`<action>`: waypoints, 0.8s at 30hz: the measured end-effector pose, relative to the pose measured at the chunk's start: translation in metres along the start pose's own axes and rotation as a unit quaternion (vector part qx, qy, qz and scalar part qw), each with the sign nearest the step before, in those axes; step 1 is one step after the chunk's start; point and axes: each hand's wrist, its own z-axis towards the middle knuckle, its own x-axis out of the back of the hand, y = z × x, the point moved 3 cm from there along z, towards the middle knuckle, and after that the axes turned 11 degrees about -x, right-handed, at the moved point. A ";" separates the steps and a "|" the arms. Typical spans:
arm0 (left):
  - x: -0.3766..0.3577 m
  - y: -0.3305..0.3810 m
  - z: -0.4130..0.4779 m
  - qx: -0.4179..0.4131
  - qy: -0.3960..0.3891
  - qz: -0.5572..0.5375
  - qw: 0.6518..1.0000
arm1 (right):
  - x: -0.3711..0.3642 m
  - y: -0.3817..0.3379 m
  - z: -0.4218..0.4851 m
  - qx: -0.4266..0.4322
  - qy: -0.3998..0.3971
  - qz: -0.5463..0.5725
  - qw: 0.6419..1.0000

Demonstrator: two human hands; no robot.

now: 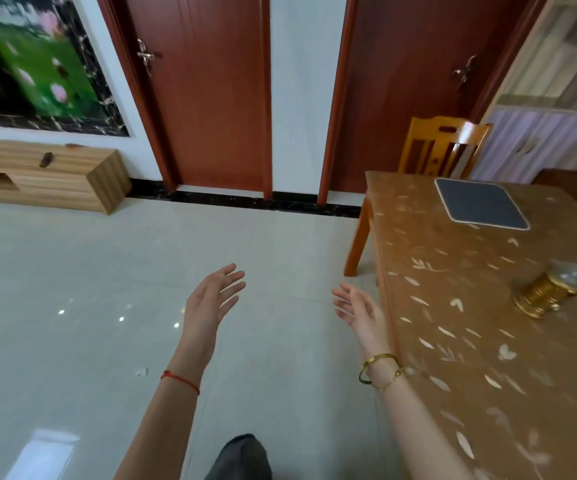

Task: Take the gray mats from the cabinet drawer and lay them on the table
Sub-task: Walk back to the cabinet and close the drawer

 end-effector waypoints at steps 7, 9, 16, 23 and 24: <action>-0.037 -0.019 0.155 0.006 -0.040 0.002 0.999 | -0.034 -0.021 0.134 -0.005 0.027 -0.001 1.000; -0.046 -0.019 0.208 0.000 -0.054 0.002 0.999 | -0.051 -0.035 0.177 -0.001 0.035 0.002 0.999; -0.084 -0.007 0.395 -0.008 -0.108 0.009 0.994 | -0.109 -0.101 0.320 0.014 0.085 0.045 0.995; -0.136 -0.013 0.524 0.012 -0.151 0.013 0.988 | -0.125 -0.144 0.425 0.019 0.139 0.046 0.989; -0.143 -0.016 0.539 0.016 -0.155 0.013 0.988 | -0.126 -0.147 0.440 0.018 0.142 0.045 0.989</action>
